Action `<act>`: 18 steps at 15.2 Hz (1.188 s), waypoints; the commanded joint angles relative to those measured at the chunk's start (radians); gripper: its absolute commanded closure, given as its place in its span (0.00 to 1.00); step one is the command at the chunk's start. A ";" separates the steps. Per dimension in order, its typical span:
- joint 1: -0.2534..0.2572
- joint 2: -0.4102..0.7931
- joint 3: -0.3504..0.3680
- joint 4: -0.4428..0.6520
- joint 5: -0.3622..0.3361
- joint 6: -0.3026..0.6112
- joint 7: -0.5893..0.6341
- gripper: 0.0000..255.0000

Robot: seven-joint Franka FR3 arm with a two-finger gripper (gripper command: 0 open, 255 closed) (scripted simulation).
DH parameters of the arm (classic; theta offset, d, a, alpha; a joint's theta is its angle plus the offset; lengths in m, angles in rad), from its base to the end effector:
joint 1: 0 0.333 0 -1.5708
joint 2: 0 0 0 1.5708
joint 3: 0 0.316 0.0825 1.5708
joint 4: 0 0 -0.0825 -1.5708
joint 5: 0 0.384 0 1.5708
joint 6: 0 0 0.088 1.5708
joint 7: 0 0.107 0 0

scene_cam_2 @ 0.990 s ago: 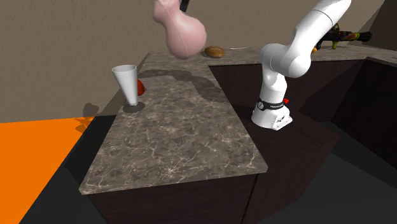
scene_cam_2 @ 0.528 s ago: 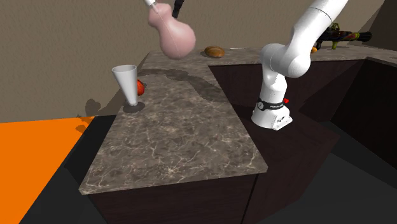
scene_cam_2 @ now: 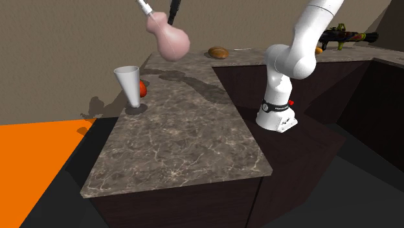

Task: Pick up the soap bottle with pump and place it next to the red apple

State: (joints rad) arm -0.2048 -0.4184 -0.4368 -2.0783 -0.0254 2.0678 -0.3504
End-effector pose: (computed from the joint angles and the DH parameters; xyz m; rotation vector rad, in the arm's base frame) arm 0.3570 -0.3109 0.6189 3.0089 -0.4276 0.6125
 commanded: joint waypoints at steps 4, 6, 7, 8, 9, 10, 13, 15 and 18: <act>0.013 0.140 -0.124 0.091 0.079 0.035 -0.148 1.00; 0.018 0.208 -0.174 0.139 0.129 0.040 -0.214 1.00; 0.019 0.244 -0.199 0.165 0.158 0.040 -0.249 1.00; 0.018 0.283 -0.222 0.193 0.191 0.038 -0.284 1.00; 0.016 0.324 -0.245 0.222 0.226 0.035 -0.321 1.00; 0.011 0.366 -0.266 0.254 0.265 0.029 -0.358 1.00; -0.030 0.504 -0.309 0.359 0.391 -0.002 -0.468 1.00; -0.078 0.600 -0.321 0.438 0.474 -0.033 -0.533 1.00; -0.143 0.695 -0.313 0.515 0.553 -0.056 -0.590 1.00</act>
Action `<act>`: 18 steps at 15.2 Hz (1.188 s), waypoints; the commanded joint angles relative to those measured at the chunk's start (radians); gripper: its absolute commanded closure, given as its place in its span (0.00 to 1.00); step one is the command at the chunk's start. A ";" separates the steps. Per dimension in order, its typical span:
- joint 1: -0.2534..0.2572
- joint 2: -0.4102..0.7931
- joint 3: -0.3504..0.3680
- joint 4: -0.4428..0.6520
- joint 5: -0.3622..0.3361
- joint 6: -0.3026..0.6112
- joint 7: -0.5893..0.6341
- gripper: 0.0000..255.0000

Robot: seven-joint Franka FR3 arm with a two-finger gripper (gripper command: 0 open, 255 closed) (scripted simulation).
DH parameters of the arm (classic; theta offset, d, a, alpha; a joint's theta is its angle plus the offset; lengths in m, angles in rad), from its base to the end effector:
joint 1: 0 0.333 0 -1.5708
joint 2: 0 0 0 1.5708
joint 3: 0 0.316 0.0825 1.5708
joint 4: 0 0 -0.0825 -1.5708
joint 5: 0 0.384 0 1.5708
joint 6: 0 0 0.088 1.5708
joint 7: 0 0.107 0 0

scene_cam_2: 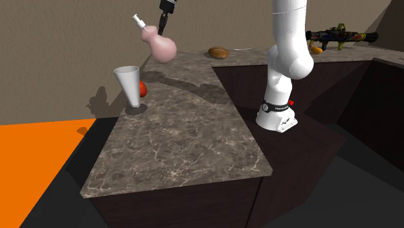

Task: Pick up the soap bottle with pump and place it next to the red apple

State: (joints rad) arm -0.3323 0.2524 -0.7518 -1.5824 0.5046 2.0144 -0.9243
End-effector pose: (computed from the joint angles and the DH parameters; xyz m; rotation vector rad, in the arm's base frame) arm 0.3691 -0.5333 0.5504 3.0077 -0.4286 0.6107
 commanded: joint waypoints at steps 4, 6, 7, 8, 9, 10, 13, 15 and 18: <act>-0.013 0.028 0.009 -0.030 0.034 0.045 -0.036 1.00; -0.011 0.031 0.011 -0.052 0.042 0.068 -0.047 1.00; -0.011 0.033 0.013 -0.063 0.046 0.079 -0.052 1.00; -0.011 0.035 0.015 -0.073 0.050 0.090 -0.058 1.00; -0.011 0.037 0.017 -0.083 0.055 0.101 -0.063 1.00; -0.011 0.040 0.018 -0.093 0.060 0.112 -0.069 1.00; -0.012 0.049 0.025 -0.121 0.076 0.144 -0.088 1.00; -0.014 0.057 0.029 -0.138 0.089 0.164 -0.101 1.00; -0.017 0.069 0.037 -0.162 0.108 0.194 -0.121 1.00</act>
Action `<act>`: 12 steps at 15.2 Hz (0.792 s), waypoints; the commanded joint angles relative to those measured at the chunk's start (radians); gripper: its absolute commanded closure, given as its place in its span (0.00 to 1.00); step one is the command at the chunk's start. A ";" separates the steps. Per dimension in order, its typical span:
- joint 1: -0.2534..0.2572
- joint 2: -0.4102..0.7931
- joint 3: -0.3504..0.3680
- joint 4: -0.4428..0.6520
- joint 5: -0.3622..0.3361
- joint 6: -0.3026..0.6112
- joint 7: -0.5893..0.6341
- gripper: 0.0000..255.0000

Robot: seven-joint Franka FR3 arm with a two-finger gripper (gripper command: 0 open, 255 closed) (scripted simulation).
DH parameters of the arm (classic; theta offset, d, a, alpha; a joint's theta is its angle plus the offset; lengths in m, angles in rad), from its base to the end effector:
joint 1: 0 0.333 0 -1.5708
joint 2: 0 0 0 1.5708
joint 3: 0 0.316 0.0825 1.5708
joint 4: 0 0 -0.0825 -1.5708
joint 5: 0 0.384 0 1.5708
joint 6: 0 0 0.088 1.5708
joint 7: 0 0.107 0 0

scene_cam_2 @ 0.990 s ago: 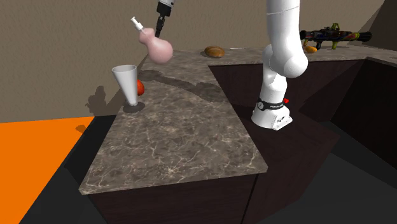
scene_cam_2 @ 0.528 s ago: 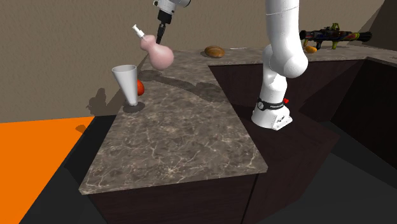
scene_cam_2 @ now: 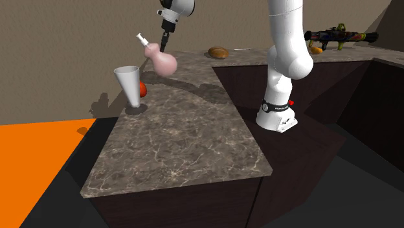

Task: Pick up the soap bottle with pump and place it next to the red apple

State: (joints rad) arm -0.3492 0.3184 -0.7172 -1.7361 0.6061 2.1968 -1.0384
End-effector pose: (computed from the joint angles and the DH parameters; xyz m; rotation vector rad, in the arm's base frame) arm 0.3700 -0.5399 0.4562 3.0085 -0.4259 0.6129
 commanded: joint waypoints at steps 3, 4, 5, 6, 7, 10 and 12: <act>-0.005 0.017 0.012 -0.029 0.029 0.040 -0.028 1.00; -0.007 0.022 0.015 -0.036 0.036 0.049 -0.035 1.00; -0.009 0.028 0.018 -0.042 0.044 0.059 -0.042 1.00; -0.011 0.033 0.022 -0.048 0.052 0.068 -0.050 1.00; -0.013 0.039 0.025 -0.054 0.060 0.076 -0.057 1.00; -0.020 0.057 0.037 -0.070 0.085 0.102 -0.081 1.00; -0.026 0.069 0.045 -0.079 0.103 0.119 -0.097 1.00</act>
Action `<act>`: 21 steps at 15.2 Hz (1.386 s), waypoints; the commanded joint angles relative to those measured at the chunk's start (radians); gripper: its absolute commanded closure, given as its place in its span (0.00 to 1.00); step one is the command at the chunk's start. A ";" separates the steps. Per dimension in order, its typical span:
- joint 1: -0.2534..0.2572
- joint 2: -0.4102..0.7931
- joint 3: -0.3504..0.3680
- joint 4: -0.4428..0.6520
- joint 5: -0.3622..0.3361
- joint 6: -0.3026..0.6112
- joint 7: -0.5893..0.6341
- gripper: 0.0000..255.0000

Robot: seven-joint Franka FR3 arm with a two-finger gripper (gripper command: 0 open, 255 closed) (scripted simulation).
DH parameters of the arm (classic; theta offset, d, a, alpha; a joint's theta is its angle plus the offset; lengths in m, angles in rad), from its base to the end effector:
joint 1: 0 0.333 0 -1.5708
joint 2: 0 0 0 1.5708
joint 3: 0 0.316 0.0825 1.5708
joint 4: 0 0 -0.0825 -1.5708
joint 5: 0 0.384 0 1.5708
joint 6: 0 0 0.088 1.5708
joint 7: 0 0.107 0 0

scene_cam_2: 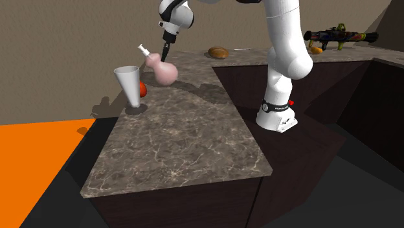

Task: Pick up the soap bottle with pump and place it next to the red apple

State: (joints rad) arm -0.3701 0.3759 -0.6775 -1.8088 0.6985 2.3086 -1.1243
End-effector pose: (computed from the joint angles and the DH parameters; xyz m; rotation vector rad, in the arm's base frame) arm 0.3706 -0.5396 0.3975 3.0014 -0.4250 0.6225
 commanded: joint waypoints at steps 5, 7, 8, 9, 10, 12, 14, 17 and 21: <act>-0.005 0.012 0.005 -0.007 0.011 0.008 -0.011 1.00; -0.004 0.012 0.005 -0.007 0.012 0.007 -0.011 1.00; -0.004 0.012 0.005 -0.007 0.012 0.007 -0.011 1.00; -0.005 0.016 0.006 0.000 0.012 0.004 -0.008 0.00; -0.007 0.020 0.007 0.006 0.013 0.002 -0.009 0.00; -0.008 0.022 0.007 0.006 0.015 0.003 -0.010 0.00; -0.004 0.012 0.005 -0.007 0.012 0.007 -0.011 0.00; 0.020 -0.067 -0.035 -0.018 -0.062 -0.038 0.029 0.00; 0.026 -0.088 -0.045 -0.020 -0.081 -0.051 0.040 0.00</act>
State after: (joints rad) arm -0.3449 0.2905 -0.7211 -1.8282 0.6199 2.2590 -1.0867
